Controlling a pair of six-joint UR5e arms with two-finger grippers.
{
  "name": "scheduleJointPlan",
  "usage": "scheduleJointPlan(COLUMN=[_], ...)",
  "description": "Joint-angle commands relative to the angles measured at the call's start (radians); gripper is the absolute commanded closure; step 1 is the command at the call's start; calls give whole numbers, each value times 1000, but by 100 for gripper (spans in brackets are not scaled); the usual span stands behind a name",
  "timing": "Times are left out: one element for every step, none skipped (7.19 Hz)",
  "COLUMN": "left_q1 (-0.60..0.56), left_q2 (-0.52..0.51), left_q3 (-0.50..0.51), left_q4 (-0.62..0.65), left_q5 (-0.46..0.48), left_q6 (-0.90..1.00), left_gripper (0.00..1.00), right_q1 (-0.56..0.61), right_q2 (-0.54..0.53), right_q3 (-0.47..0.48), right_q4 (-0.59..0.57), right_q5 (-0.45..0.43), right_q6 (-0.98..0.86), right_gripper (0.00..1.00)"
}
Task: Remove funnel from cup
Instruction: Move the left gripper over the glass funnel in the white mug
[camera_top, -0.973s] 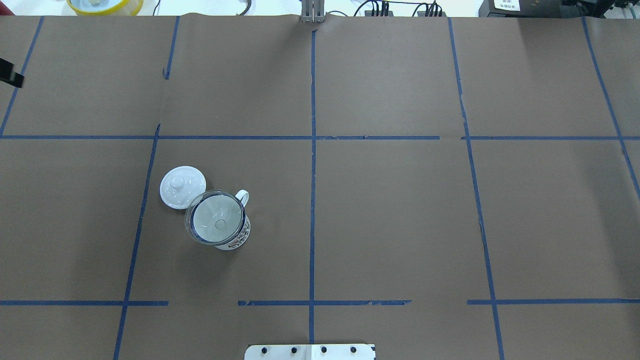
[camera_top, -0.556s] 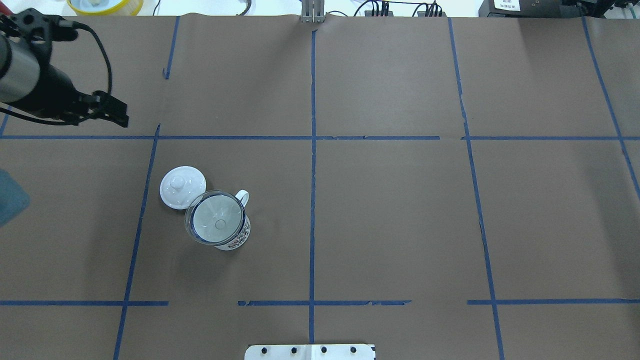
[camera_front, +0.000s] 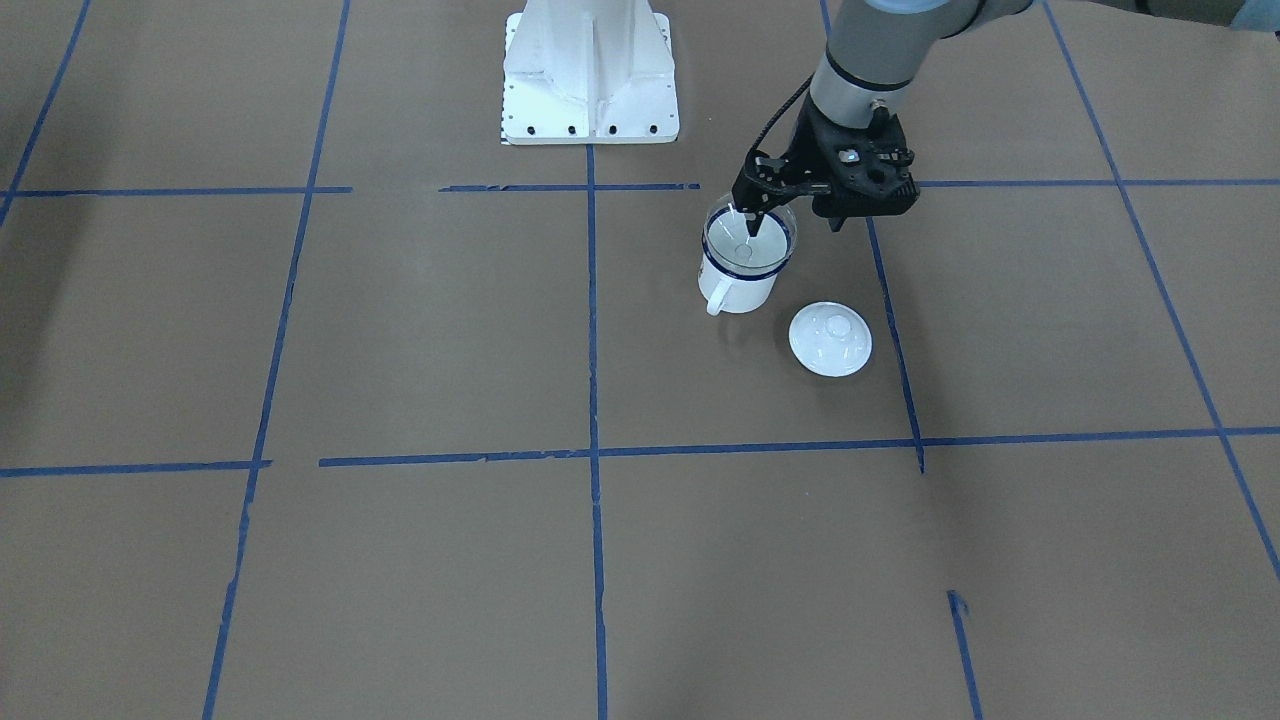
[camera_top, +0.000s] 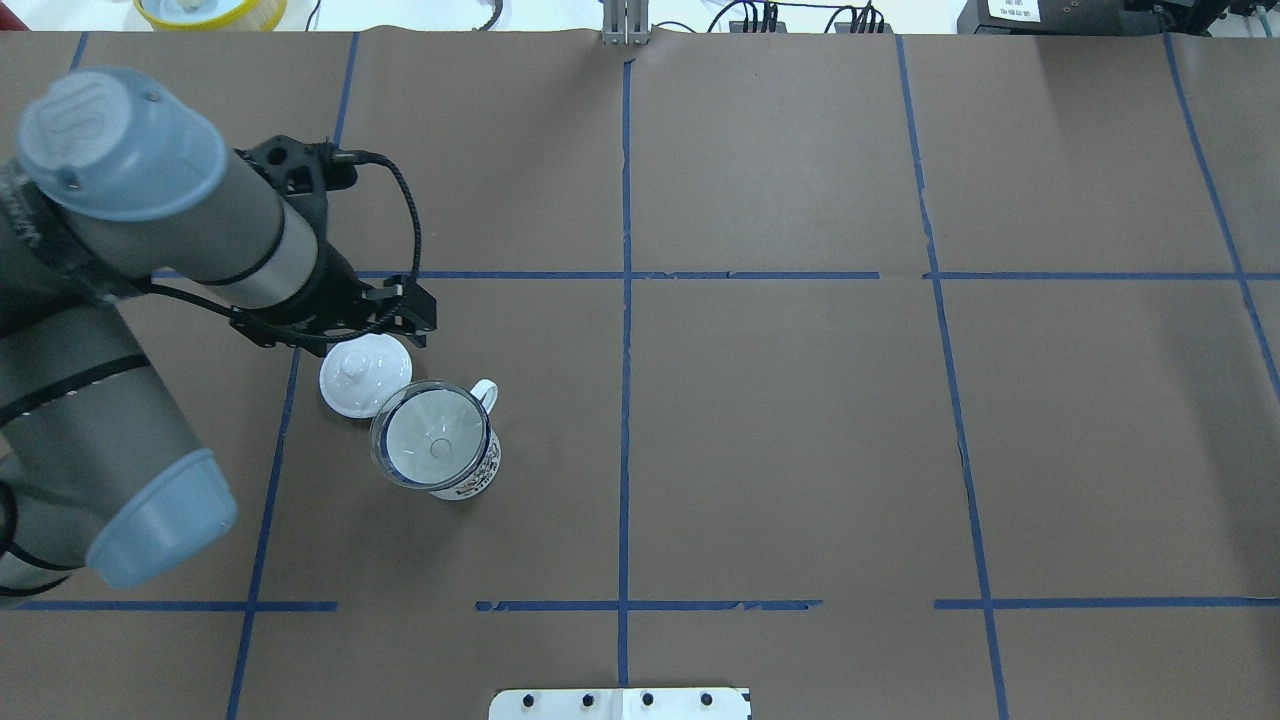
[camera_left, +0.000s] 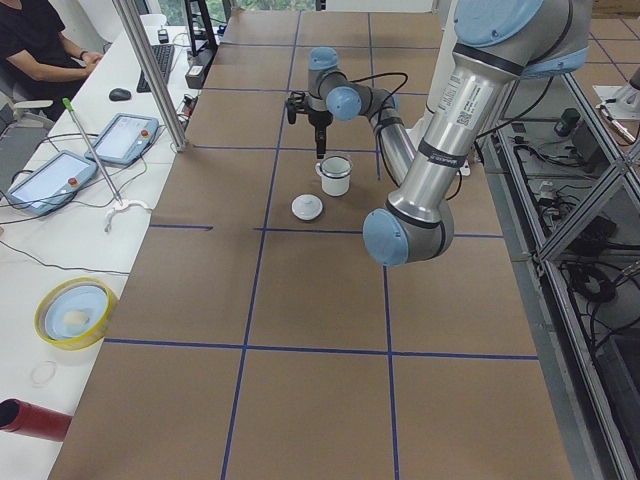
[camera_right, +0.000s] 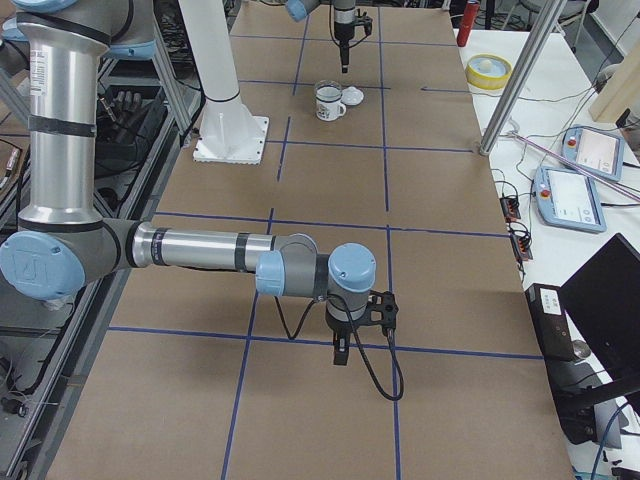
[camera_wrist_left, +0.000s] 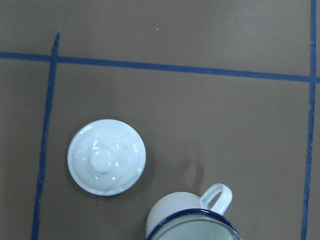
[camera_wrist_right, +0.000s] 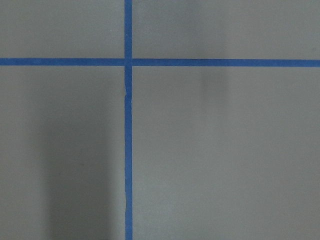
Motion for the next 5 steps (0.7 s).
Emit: scheduleJointPlan(left_q1=[80,106,110,111,113], left_q2=[-33,-33,-33,-33,-33], left_q3=[55,89,120,127,132], left_q4=[3,-38,-82,-93,-103], left_q5=[21,38,40,40,40], left_q6=[-94,-111,-125,-125,-127], left_gripper=[11,15,24,34,49], right_q1=[0,0,0,0,0], right_q2=[0,0,0,0,0], right_q3=[0,0,0,0,0], right_q4=[0,0,0,0,0], right_q5=[0,0,0,0,0], right_q6=[0,0,0,0,0], right_gripper=[0,0,0,0,0])
